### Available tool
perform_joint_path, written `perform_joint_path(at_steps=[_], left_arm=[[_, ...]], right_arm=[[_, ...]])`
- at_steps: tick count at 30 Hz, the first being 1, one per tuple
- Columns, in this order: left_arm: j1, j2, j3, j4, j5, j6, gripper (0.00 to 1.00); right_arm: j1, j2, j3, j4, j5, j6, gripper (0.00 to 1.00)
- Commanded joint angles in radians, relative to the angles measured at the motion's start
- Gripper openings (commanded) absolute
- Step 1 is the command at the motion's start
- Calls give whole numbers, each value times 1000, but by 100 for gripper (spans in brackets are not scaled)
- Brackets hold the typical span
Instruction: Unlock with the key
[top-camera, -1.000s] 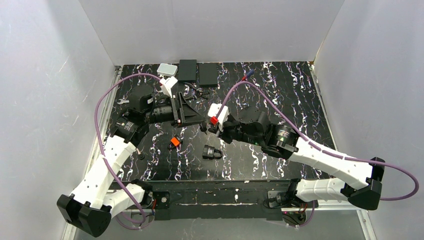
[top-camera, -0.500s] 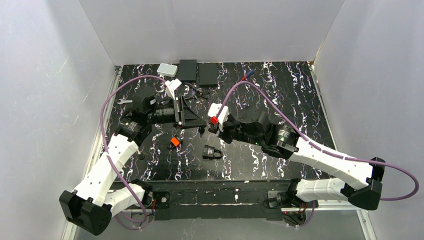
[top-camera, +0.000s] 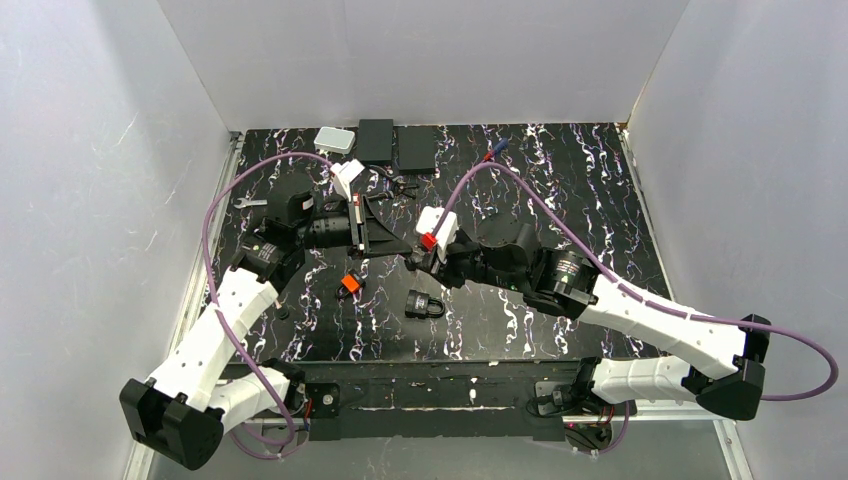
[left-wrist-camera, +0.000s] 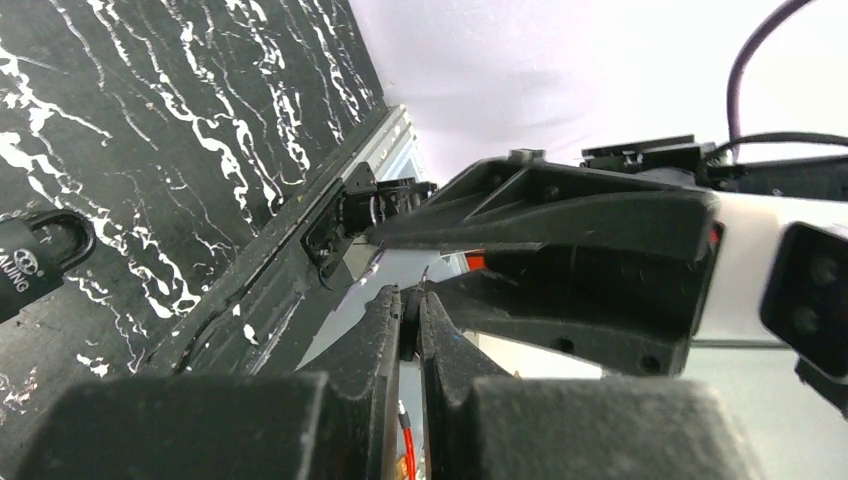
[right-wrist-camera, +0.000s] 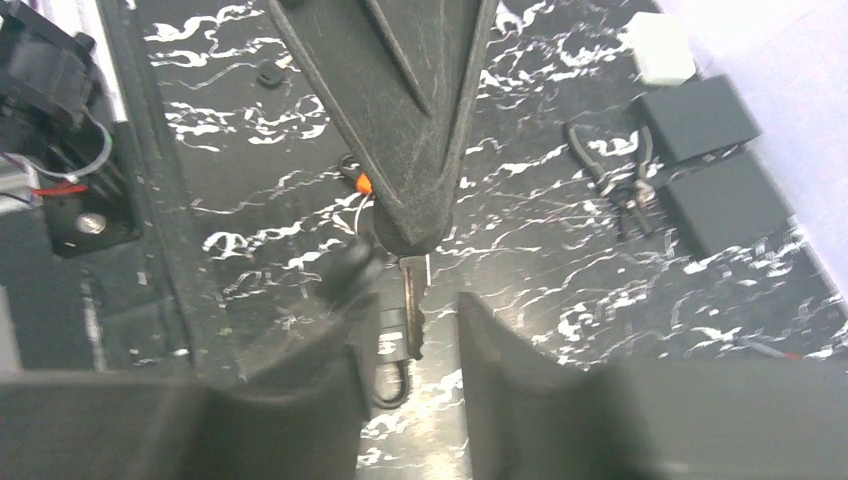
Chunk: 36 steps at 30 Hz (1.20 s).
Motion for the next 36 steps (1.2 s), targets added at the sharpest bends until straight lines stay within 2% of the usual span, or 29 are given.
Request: perform_joint_path(at_steps=[1, 3, 9, 13, 17, 24, 28, 31, 34, 36], left_arm=[[8, -33, 28, -126, -105, 66, 0], [20, -55, 54, -191, -161, 96, 0], [65, -147, 109, -361, -314, 198, 0], [70, -242, 95, -412, -428, 246, 0], [70, -415, 25, -390, -552, 271, 0], [70, -779, -146, -327, -770, 274, 0], [70, -856, -134, -430, -797, 269, 0], [70, -873, -111, -492, -780, 258, 0], [70, -894, -88, -537, -787, 241, 0], [70, -893, -57, -590, -812, 222, 0]], right_arm=[[4, -28, 43, 61, 58, 47, 54], [4, -35, 35, 71, 96, 82, 63], [2, -9, 70, 7, 256, 222, 80], [2, 82, 147, -68, 264, 339, 80], [1, 172, 209, -117, 257, 442, 81], [1, 375, 321, -167, 106, 502, 81], [1, 518, 383, -177, -26, 459, 85], [2, 624, 430, -164, -137, 368, 89], [2, 692, 431, -113, -170, 174, 92], [2, 730, 414, -83, -242, -21, 94]])
